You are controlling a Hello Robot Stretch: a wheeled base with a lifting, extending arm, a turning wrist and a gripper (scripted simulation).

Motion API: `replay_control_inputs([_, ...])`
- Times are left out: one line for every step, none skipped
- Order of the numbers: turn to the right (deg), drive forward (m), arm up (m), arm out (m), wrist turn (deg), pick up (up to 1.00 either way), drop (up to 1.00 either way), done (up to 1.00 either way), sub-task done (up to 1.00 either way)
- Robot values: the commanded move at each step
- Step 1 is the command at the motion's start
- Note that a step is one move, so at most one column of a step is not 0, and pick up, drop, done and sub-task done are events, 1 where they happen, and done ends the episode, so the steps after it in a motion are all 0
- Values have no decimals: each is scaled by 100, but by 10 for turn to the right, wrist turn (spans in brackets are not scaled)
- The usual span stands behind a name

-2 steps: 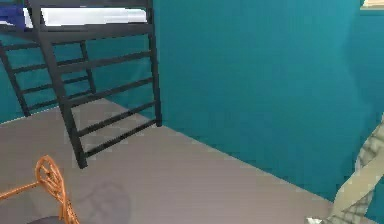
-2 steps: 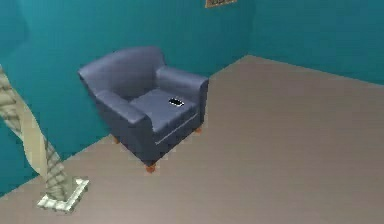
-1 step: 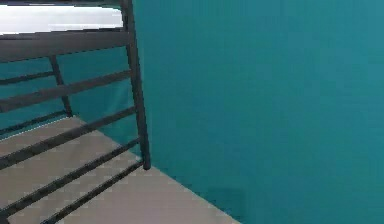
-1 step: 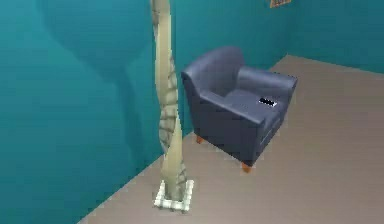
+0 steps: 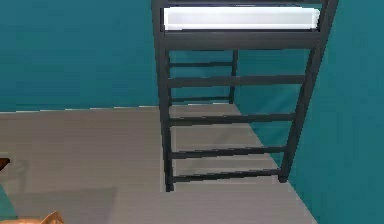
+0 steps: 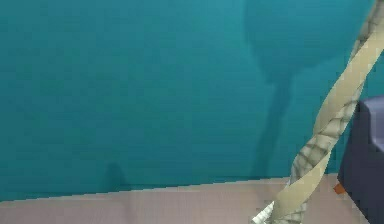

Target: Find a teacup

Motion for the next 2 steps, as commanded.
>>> replay_control_inputs([-60,0,0,0,0,0,0,0,0])
replay_control_inputs([0,90,0,0,0,0,0,0,0])
